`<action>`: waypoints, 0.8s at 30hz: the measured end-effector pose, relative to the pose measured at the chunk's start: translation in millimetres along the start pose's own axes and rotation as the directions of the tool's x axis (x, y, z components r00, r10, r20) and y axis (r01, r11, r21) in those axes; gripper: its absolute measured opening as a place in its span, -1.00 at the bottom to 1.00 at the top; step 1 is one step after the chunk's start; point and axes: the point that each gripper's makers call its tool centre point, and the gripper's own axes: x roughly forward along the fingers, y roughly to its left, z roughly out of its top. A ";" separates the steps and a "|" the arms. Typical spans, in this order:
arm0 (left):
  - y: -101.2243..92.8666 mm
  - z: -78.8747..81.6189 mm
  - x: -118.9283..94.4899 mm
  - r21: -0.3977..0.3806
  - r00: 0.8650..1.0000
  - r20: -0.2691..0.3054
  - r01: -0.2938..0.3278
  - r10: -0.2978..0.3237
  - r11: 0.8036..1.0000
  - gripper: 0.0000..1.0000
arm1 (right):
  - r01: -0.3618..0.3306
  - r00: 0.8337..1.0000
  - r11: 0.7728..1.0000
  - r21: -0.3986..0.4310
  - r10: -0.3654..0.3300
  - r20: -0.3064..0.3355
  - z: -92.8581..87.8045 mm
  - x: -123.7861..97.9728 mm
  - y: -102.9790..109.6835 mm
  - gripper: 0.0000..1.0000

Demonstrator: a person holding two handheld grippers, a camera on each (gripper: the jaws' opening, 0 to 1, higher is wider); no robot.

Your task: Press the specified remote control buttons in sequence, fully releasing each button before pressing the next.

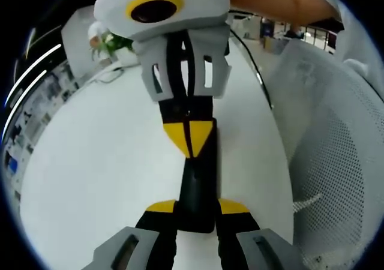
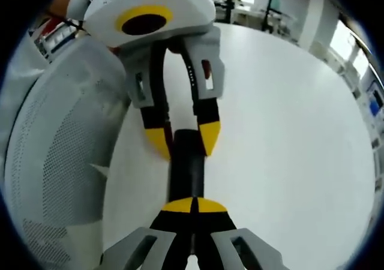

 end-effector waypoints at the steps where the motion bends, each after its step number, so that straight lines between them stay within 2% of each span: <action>1: -0.2 0.2 0.0 0.000 1.000 0.000 0.000 0.000 1.000 -0.53 | 0.003 1.000 1.000 -0.001 -0.003 0.002 0.0 -0.1 0.0 -1.00; 12: -0.7 0.5 0.2 0.003 1.000 -0.006 -0.004 0.004 1.000 -0.53 | 0.040 0.999 0.999 -0.025 -0.039 0.028 0.1 -2.4 1.9 -1.00; 18: -1.2 0.9 0.2 0.009 1.000 -0.007 -0.011 0.012 1.000 -0.53 | 0.073 0.996 0.997 -0.023 -0.072 0.053 2.3 -16.0 -1.9 -1.00; 24: -0.8 0.3 0.4 0.012 1.000 -0.006 -0.013 0.013 1.000 -0.53 | 0.067 0.997 0.997 -0.032 -0.065 0.046 1.6 -14.3 2.9 -1.00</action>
